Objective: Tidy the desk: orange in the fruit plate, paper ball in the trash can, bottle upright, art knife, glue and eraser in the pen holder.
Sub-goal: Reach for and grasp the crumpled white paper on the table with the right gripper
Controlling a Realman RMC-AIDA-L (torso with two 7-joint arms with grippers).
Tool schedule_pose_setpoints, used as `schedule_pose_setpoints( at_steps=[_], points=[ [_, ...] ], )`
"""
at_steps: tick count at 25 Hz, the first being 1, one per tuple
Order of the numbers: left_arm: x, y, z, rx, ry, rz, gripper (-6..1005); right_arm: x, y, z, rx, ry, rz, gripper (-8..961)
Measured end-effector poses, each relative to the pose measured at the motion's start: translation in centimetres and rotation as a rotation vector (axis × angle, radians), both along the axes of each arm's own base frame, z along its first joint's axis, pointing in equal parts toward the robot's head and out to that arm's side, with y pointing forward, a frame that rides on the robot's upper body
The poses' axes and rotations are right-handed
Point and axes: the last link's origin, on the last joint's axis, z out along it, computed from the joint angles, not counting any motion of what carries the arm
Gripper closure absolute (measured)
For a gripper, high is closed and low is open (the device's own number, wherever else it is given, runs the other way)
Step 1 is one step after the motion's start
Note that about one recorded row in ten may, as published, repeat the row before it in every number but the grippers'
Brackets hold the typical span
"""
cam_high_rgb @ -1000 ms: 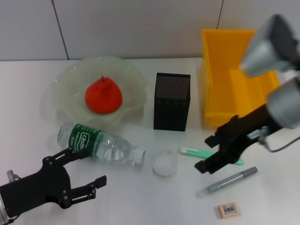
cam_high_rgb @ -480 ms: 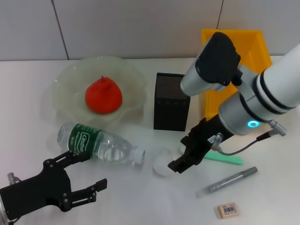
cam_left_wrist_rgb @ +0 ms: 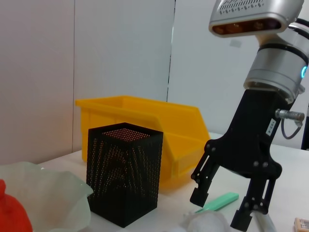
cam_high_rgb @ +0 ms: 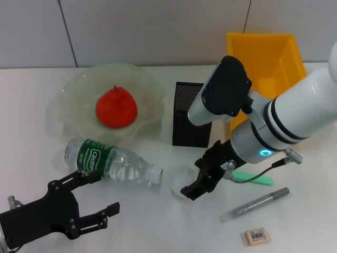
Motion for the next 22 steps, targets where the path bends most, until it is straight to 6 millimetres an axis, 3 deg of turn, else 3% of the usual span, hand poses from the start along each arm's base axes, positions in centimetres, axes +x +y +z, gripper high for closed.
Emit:
schedule_pose_setpoints(
  at_steps=[7, 18, 22],
  points=[
    [0.0, 0.0, 0.0, 0.000, 0.001, -0.001, 167, 0.1, -0.1, -1.7, 0.012, 0.015, 0.018, 272],
    [0.0, 0.0, 0.0, 0.001, 0.001, -0.003, 171, 0.3, 0.0, -2.4, 0.003, 0.016, -0.010, 279],
    [0.0, 0.0, 0.0, 0.001, 0.001, -0.004, 172, 0.5, 0.1, -2.3, 0.006, 0.012, -0.015, 386]
  ],
)
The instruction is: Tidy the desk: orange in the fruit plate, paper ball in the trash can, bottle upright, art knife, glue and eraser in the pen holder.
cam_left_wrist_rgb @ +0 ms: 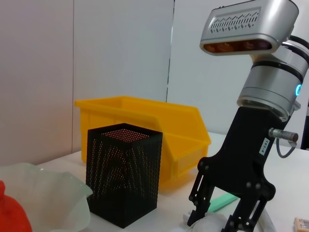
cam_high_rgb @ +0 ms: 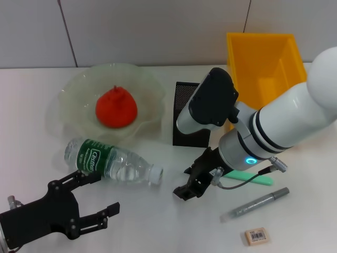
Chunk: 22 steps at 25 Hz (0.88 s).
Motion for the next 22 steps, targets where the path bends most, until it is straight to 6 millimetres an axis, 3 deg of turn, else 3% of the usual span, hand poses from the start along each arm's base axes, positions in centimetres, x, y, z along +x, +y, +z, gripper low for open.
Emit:
schedule_pose_setpoints(
  at_steps=[2, 5, 7, 8, 15, 16, 17, 18, 22],
  points=[
    [0.0, 0.0, 0.0, 0.000, 0.000, 0.000, 173, -0.1, 0.0, 0.3, 0.001, 0.007, -0.005, 440],
    [0.0, 0.0, 0.0, 0.000, 0.000, 0.000, 174, -0.5, -0.1, 0.9, -0.005, 0.015, -0.010, 441],
    [0.0, 0.0, 0.0, -0.001, -0.002, 0.001, 175, -1.3, 0.1, 2.7, 0.000, 0.046, -0.026, 442],
    [0.0, 0.0, 0.0, -0.001, -0.002, 0.001, 175, -1.3, 0.1, 2.7, 0.000, 0.046, -0.026, 443],
    [0.1, 0.0, 0.0, -0.002, -0.003, -0.004, 178, -3.0, 1.5, 10.1, 0.153, 0.112, -0.054, 444],
    [0.1, 0.0, 0.0, -0.001, -0.004, -0.005, 178, -3.0, 1.5, 10.1, 0.153, 0.112, -0.054, 444],
    [0.1, 0.0, 0.0, -0.001, -0.004, -0.005, 178, -3.2, 2.2, 13.5, 0.262, 0.116, -0.060, 444],
    [0.1, 0.0, 0.0, -0.002, -0.004, -0.006, 179, -3.2, 2.2, 13.5, 0.262, 0.116, -0.060, 445],
    [0.5, 0.0, 0.0, -0.007, -0.016, -0.024, 180, -2.0, 3.3, 17.6, 0.427, 0.106, -0.089, 440]
  ],
)
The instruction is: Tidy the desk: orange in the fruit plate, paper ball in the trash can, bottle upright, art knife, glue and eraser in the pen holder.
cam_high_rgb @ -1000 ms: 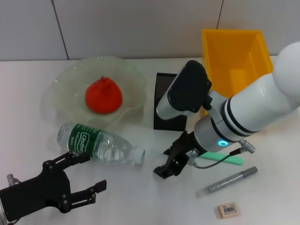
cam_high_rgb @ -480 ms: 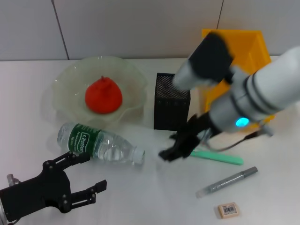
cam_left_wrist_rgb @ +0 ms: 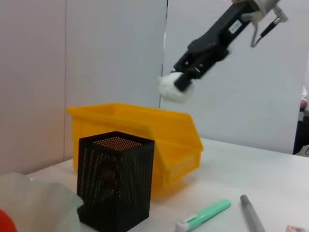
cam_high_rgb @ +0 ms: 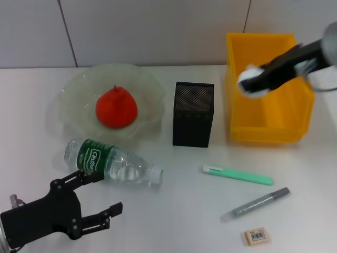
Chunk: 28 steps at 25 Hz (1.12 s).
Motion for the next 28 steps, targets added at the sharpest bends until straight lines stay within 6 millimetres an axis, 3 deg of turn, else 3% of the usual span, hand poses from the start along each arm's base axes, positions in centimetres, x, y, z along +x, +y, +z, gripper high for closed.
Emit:
schedule_pose_setpoints(
  at_steps=[7, 11, 15, 25, 28],
  points=[
    [0.2, 0.0, 0.0, -0.002, -0.005, -0.008, 183, 2.5, 1.8, 1.1, 0.121, -0.010, -0.039, 416],
    [0.4, -0.1, 0.0, -0.009, -0.016, -0.019, 184, 4.8, 3.6, -0.4, 0.163, -0.026, -0.076, 403],
    [0.4, -0.1, 0.1, -0.011, -0.018, -0.023, 186, 5.7, 4.5, -1.1, 0.191, -0.015, -0.072, 389],
    [0.5, -0.3, 0.1, -0.016, -0.026, -0.028, 189, 6.0, 4.6, -1.9, 0.196, -0.018, -0.068, 355],
    [0.5, -0.3, 0.2, -0.016, -0.027, -0.032, 190, 5.6, 4.2, -1.6, 0.201, 0.003, -0.053, 237]
  ],
)
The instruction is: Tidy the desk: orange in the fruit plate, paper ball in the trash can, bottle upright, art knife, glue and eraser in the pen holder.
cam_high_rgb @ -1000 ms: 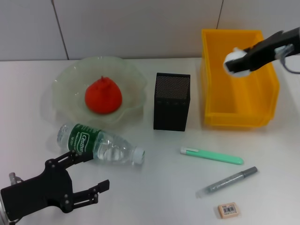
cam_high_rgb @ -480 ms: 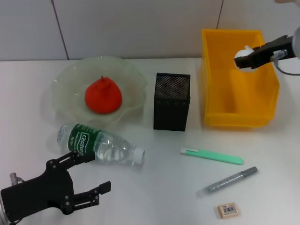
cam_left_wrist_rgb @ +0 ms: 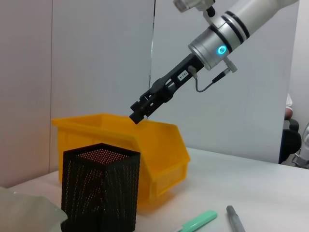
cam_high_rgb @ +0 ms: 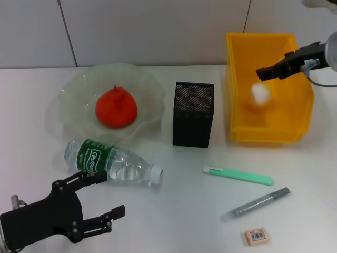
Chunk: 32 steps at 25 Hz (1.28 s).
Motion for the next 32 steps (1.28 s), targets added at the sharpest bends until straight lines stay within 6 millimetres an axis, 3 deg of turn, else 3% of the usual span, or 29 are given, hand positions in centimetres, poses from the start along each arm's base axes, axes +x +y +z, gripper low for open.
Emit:
schedule_pose_setpoints(
  at_steps=[2, 3, 6, 7, 8, 10, 12, 13, 17, 23, 27, 32],
  points=[
    [0.1, 0.0, 0.2, -0.001, -0.005, -0.009, 191, -0.8, -1.8, 0.6, -0.004, 0.049, 0.076, 158],
    [0.1, 0.0, 0.2, -0.001, -0.005, -0.009, 192, -0.8, -1.8, 0.6, -0.004, 0.049, 0.076, 151],
    [0.2, 0.1, 0.6, 0.006, -0.004, -0.023, 193, -1.3, -5.1, 1.2, -0.016, 0.118, 0.200, 131],
    [0.3, 0.2, 0.8, 0.010, 0.002, -0.030, 193, -0.9, -7.2, 1.2, -0.036, 0.171, 0.261, 131],
    [0.3, 0.3, 0.9, 0.012, 0.007, -0.034, 193, -0.9, -7.2, 1.2, -0.036, 0.171, 0.261, 131],
    [0.3, 0.4, 1.1, 0.017, 0.014, -0.039, 194, -0.2, -9.1, 0.9, -0.068, 0.220, 0.324, 132],
    [0.4, 0.7, 1.5, 0.025, 0.020, -0.042, 195, 1.6, -11.9, 0.0, -0.127, 0.271, 0.398, 132],
    [0.4, 0.7, 1.5, 0.025, 0.020, -0.042, 195, 1.6, -11.9, 0.0, -0.127, 0.271, 0.398, 132],
    [1.2, 1.9, 2.5, 0.015, 0.048, -0.057, 197, 4.8, -16.0, -2.4, -0.213, 0.348, 0.511, 132],
    [2.7, 3.9, 3.1, -0.022, 0.109, -0.103, 199, 8.1, -18.8, -3.6, -0.211, 0.448, 0.568, 133],
    [4.5, 5.7, 3.2, -0.062, 0.196, -0.169, 200, 12.3, -21.6, -4.1, -0.138, 0.515, 0.622, 131],
    [6.3, 7.4, 2.6, -0.119, 0.306, -0.224, 202, 14.5, -22.8, -4.1, -0.055, 0.581, 0.598, 131]
  ],
)
